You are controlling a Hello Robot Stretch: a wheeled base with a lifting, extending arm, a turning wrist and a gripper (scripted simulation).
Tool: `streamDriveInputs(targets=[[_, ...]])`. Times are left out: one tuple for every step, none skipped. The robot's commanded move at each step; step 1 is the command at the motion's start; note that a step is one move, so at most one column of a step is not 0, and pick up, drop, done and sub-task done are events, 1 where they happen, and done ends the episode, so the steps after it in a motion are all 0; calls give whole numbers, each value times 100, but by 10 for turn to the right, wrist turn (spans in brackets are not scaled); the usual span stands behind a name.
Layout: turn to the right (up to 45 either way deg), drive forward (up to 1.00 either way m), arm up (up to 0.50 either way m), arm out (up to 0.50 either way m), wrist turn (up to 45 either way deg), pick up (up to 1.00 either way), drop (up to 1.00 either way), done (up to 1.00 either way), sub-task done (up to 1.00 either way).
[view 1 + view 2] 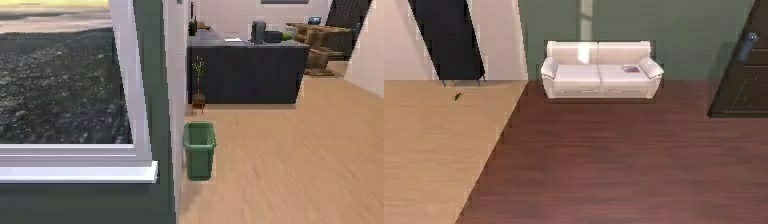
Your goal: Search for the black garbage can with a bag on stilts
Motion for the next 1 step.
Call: streamDriveInputs(targets=[[450, 0, 0, 0, 0, 0, 0, 0, 0]])
